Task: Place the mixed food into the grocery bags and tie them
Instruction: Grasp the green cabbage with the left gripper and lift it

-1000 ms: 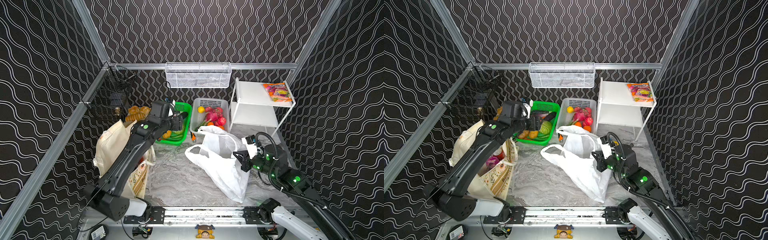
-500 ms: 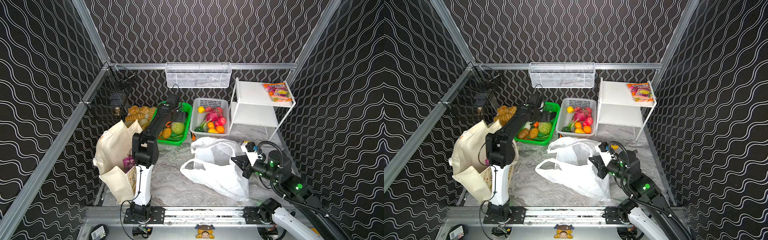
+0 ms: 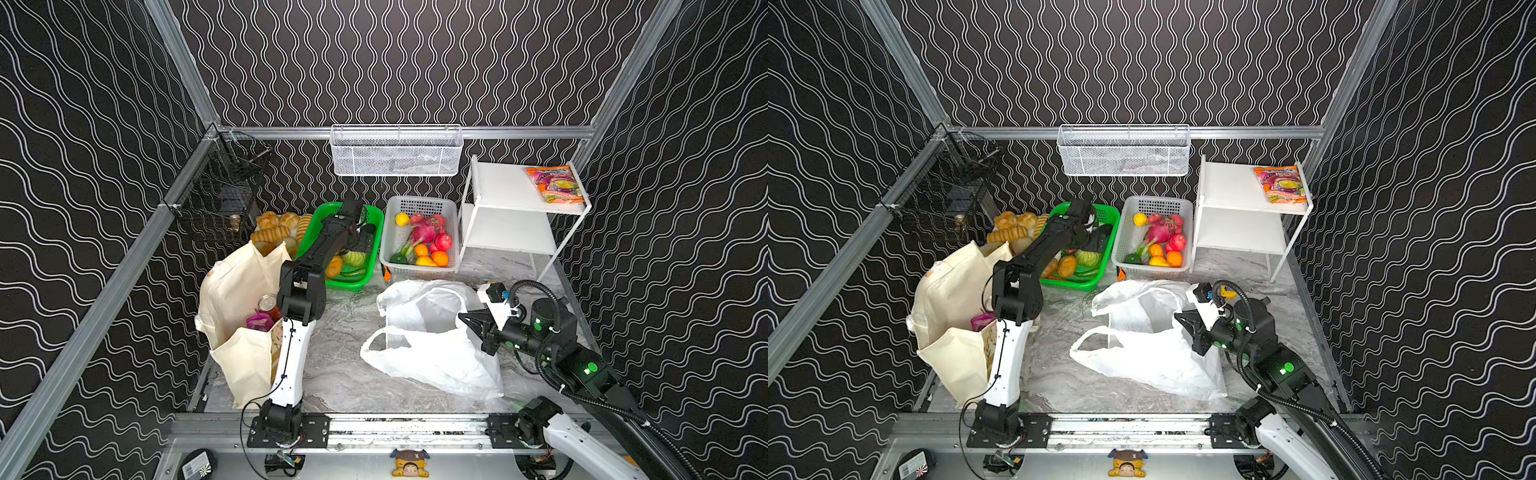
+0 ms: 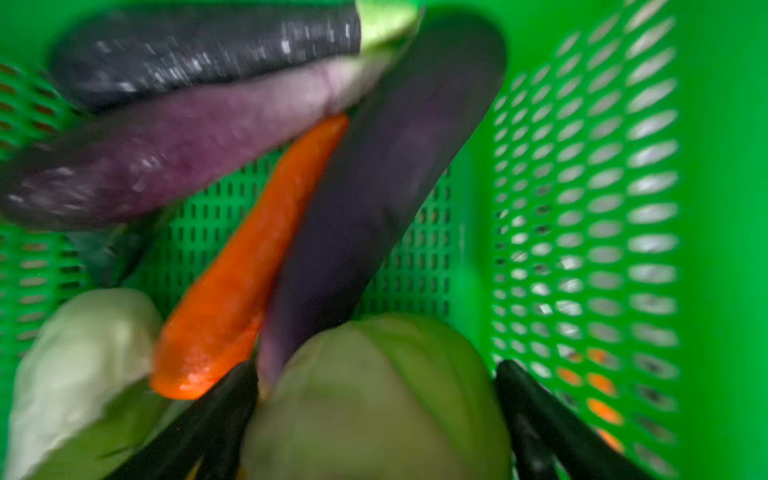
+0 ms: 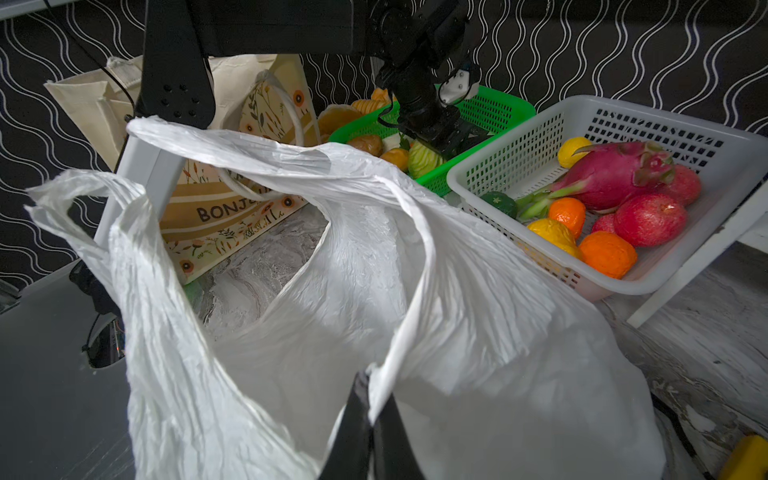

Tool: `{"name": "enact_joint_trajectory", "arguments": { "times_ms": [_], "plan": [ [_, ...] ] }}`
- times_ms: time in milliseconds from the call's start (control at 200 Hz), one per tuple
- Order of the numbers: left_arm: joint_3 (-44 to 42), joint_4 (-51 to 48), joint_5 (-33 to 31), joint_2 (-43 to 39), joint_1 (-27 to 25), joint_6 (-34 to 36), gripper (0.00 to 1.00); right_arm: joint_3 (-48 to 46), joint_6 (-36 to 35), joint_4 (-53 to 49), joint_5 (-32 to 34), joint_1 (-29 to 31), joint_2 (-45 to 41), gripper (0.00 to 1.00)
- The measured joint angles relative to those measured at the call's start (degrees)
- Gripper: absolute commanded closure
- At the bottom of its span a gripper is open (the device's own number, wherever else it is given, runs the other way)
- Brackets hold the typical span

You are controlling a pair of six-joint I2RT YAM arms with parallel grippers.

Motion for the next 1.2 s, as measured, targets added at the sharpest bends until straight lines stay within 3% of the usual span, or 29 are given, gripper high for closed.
{"name": "enact_joint_trajectory", "arguments": {
  "times_ms": [140,240,586,786,961,1201],
  "plan": [
    [-4.0,0.9,0.5,-3.1,0.0,0.8,0.47,-0.1,0.4,0.2,0.9,0.0,0.4,1.0],
    [-7.5,0.7,0.8,-7.3,0.0,1.2,0.54,-0.3,1.8,0.5,2.3,0.0,0.7,1.0],
    [-12.5,0.7,3.2,-25.4,0.0,2.0,0.54,-1.8,4.8,4.7,5.4,0.0,1.6,1.0],
    [-34.5,5.3,17.9,-47.9,-0.4,-2.6,0.6,-3.1,4.9,7.0,5.6,0.0,0.4,1.0],
    [-50.2,5.1,26.9,-62.3,-3.2,-7.6,0.63,-3.8,6.3,8.7,7.3,0.0,0.4,1.0],
    [-60.0,8.1,41.9,-68.0,-8.4,-12.1,0.64,-4.8,8.1,10.9,5.0,0.1,1.2,1.0]
  ]
}}
